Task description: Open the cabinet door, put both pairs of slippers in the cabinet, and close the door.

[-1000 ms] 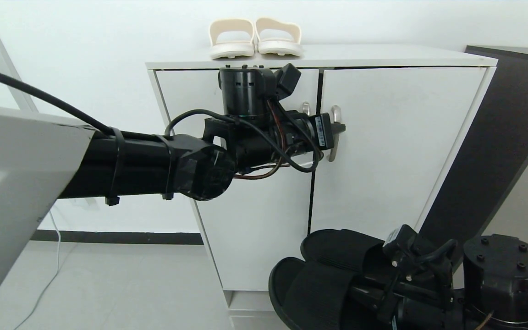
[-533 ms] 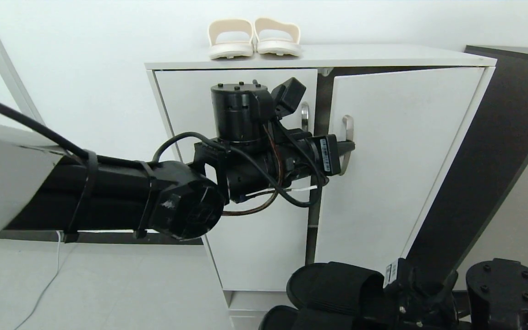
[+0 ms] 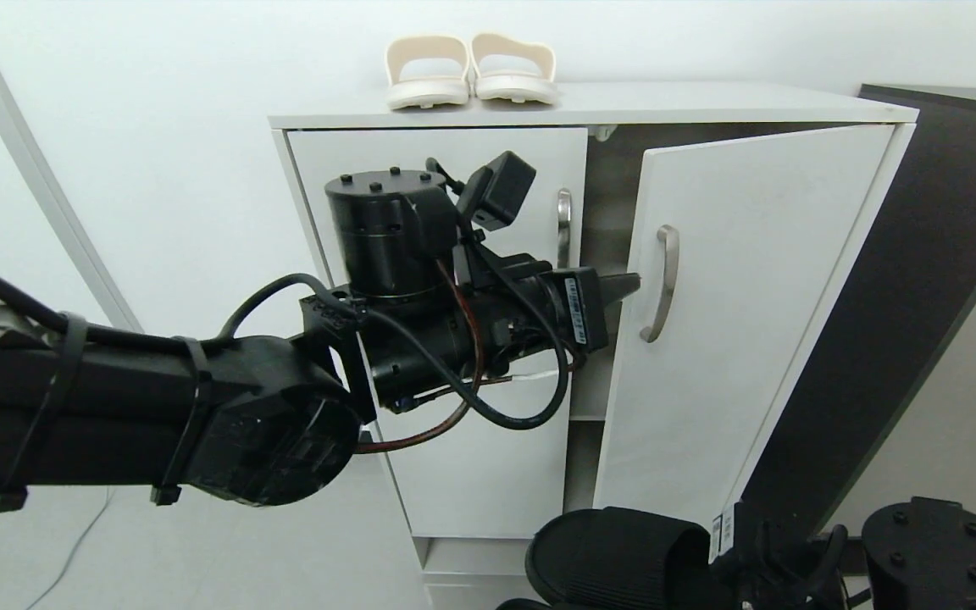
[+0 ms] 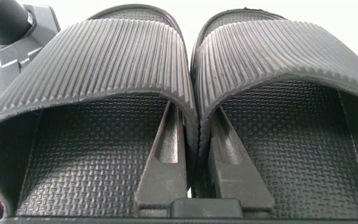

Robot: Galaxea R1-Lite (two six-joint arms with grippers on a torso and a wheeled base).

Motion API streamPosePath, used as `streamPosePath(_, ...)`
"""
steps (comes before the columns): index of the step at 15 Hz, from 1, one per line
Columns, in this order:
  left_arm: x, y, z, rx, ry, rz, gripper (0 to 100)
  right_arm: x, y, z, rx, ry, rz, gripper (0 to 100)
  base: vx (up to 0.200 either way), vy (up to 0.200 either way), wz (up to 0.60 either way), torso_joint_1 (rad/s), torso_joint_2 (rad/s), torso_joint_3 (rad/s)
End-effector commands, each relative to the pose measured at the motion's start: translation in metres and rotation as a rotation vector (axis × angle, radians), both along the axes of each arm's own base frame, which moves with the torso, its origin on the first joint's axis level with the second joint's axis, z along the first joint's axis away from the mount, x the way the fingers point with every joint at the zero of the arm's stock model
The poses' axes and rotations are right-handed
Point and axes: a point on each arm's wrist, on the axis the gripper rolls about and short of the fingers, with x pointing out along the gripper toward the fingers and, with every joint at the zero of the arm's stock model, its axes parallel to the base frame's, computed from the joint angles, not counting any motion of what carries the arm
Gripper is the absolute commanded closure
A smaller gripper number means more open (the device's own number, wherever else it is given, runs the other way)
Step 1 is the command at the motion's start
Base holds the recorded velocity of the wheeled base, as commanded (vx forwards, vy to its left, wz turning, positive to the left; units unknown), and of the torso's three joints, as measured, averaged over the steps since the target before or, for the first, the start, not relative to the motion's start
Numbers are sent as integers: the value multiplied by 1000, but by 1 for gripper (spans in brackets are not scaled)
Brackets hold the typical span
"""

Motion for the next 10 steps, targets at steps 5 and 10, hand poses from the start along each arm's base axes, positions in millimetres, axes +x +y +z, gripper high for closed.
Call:
streamPosePath(5, 26, 12, 5, -46, 21, 62, 100, 0, 1, 0, -1, 0, 2, 100, 0, 0, 0, 0, 0, 0)
streamPosePath(10, 56, 5, -1, -72, 47, 46, 100, 0, 1, -1, -3, 0, -1, 100, 0, 0, 0, 0, 0, 0)
